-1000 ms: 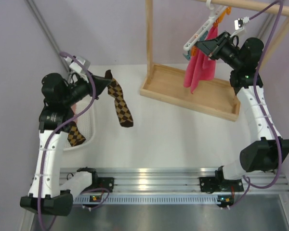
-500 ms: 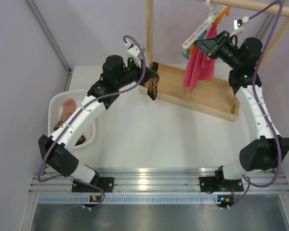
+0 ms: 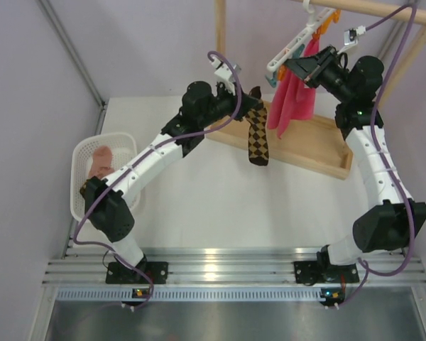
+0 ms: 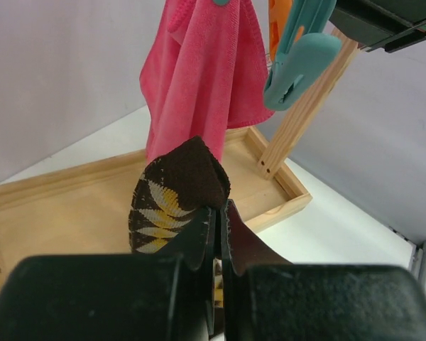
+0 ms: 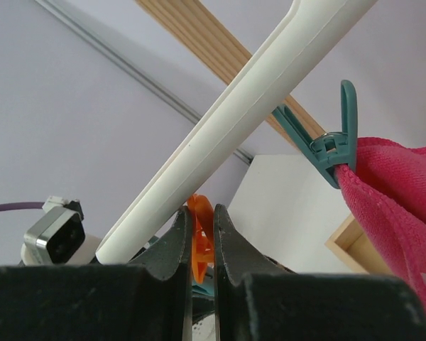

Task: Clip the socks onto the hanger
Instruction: Clamp the sock onto the hanger.

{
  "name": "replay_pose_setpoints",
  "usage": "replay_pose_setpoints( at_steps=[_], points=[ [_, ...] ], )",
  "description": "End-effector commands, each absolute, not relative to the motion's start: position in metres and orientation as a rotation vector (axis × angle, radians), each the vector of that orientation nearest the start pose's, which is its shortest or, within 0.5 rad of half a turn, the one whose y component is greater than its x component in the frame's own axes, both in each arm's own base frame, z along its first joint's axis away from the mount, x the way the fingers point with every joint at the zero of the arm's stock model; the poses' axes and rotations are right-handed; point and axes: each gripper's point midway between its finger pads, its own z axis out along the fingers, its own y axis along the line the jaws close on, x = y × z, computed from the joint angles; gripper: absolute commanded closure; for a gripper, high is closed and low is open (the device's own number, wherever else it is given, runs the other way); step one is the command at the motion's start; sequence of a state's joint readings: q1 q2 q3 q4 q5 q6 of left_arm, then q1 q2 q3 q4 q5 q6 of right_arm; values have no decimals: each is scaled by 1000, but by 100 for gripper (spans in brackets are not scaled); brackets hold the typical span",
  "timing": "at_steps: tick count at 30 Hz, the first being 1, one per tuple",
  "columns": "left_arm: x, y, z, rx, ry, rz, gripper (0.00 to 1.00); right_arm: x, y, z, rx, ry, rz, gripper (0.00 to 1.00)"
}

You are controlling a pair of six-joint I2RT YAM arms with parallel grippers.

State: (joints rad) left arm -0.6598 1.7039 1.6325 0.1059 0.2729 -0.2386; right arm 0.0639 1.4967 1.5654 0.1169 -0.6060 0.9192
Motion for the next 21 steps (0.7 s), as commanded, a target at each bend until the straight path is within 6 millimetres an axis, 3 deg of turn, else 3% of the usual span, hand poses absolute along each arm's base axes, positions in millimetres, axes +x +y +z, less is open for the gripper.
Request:
replay_pose_setpoints(
  at_steps=[1,4,8,11,21],
  points=[
    [363,-398,436,556,1365,-1053,100,446,130,474,247,1505,1084,100],
    [339,-416,432,586,1342,-1089,100,447,124,472,285,1505,1046,100],
    [330,-434,424,564,1382,-1150,100,448,120,474,324,1496,1040,100],
    [334,-442,419,529,1408,-1161,100,447,122,469,339,1514,1046,100],
    [368,-453,444,422,1353,-1102,100,440,128,468,332,1521,1082,100]
  ],
)
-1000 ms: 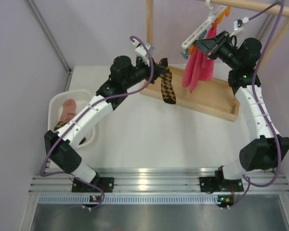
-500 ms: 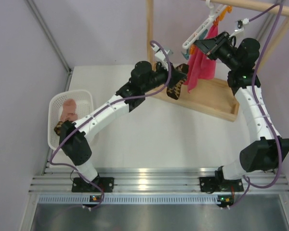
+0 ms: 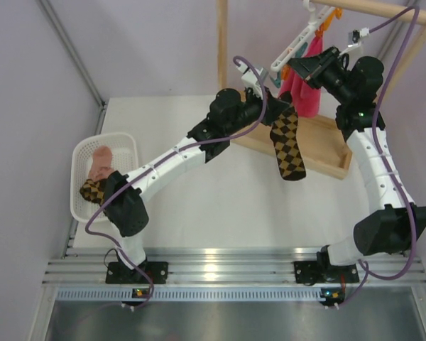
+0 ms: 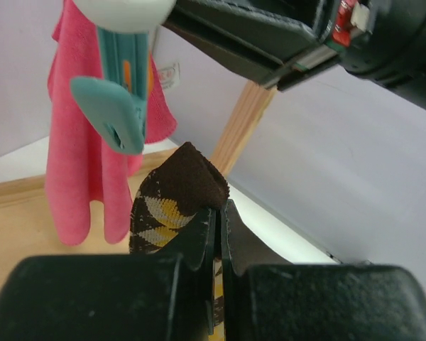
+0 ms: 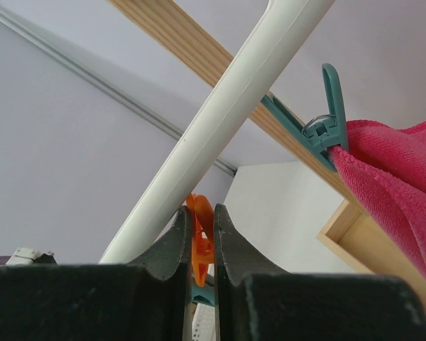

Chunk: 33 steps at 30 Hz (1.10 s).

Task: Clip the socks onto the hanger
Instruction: Clamp the sock onto the hanger.

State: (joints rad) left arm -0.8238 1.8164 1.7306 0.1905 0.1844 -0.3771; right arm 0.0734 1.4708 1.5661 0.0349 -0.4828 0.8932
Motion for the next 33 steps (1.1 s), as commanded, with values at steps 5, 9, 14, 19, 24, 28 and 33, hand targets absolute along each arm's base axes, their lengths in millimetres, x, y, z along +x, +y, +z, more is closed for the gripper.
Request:
replay_pose_setpoints(
  at_steps=[5,9,14,19,24,28,33],
  points=[
    [379,-450,451,389,1328,-1047,100,440,126,467,329,1521,1071,100],
    [382,-443,459,377,1295,-1014,100,438,126,468,324,1520,1070,100],
    [388,-435,462,354,1287,-968,100,437,128,466,315,1528,1079,100],
    [394,-427,465,335,1277,-951,100,436,130,469,302,1513,1089,100],
    [393,-424,466,334,1270,-947,100,438,130,468,305,1512,1087,100],
    [393,-423,471,338,1248,-956,100,439,129,468,306,1512,1086,100],
    [389,-425,474,351,1236,-982,100,441,129,467,303,1514,1079,100]
  ],
)
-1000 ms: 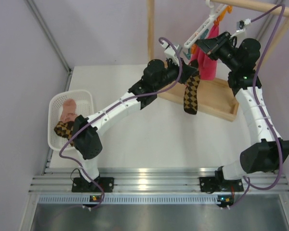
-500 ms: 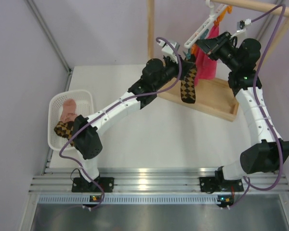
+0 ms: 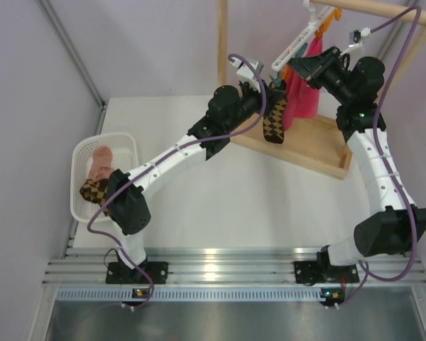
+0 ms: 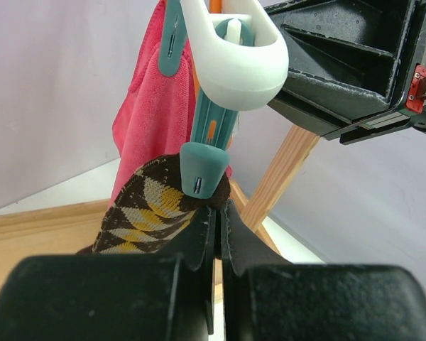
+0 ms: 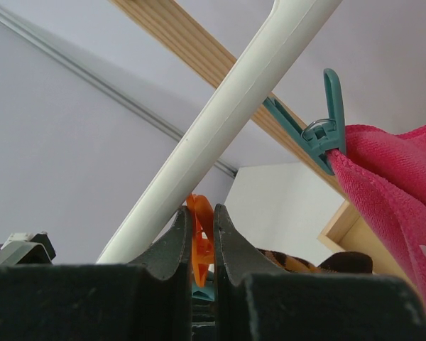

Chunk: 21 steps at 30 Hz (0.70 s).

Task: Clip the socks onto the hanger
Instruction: Clamp the sock onto the hanger.

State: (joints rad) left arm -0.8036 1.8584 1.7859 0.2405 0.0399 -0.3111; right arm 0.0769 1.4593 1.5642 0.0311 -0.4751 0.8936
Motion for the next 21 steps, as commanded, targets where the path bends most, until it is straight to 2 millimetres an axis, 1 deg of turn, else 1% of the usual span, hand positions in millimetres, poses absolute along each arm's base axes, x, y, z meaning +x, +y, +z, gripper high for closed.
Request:
replay_pose_setpoints(
  at_steps=[1,6,10,14,16,21],
  points=[
    [388,-424,476,348,1229,-986,100,440,129,467,298,1514,1074,100],
    [386,-423,480,339,1217,-1003,100,442,126,465,299,1513,1046,100],
    [384,-421,481,319,1213,-1026,100,442,127,463,297,1515,1054,100],
    [386,-415,485,297,1203,-1042,100,442,128,463,286,1516,1061,100],
    [386,-414,483,294,1201,-1052,100,444,128,461,288,1518,1059,100],
    [381,-415,486,299,1186,-1090,100,444,127,463,294,1510,1057,100]
  ],
)
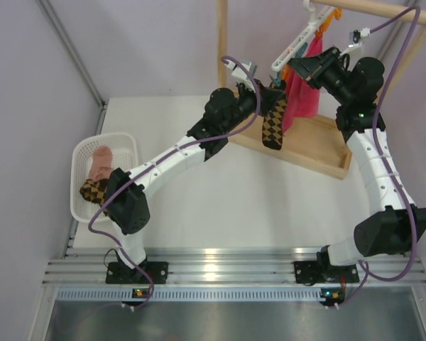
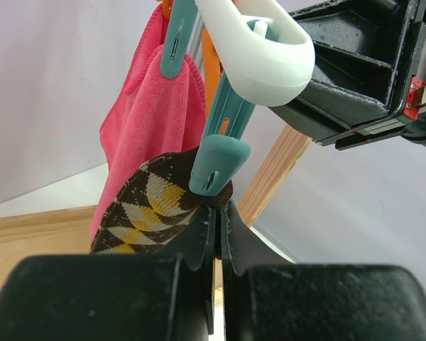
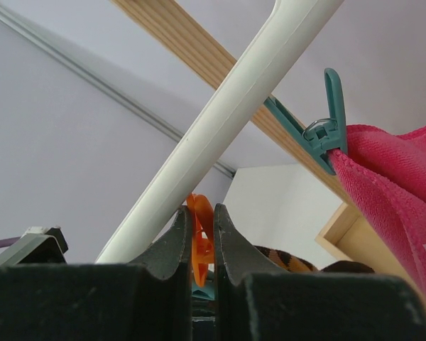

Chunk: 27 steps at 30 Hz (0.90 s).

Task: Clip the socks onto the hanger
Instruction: Clamp the sock onto the hanger.

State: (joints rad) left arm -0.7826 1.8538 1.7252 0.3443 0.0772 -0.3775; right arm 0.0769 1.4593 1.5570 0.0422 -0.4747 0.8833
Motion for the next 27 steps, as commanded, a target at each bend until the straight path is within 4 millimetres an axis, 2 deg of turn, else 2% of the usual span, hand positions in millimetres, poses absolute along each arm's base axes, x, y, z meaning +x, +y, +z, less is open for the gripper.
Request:
replay_pose_setpoints(
  at_steps=[1,7,12,16,19,27],
  points=[
    [380,-415,485,288,1192,-1104,100,444,128,462,298,1509,1061,100],
    [383,-416,485,228,1182,-1117,100,442,128,466,327,1483,1078,100],
    [376,-413,494,199,1116,-1142,100,444,133,466,340,1481,1108,100],
    [372,-412,491,166,1109,-1187,100,446,132,470,337,1472,1103,100],
    [376,-410,488,105,1125,-1205,100,447,131,471,348,1465,1106,100],
    [364,-430,475,89,1190,-1251,100,449,134,475,353,1453,1116,100]
  ],
)
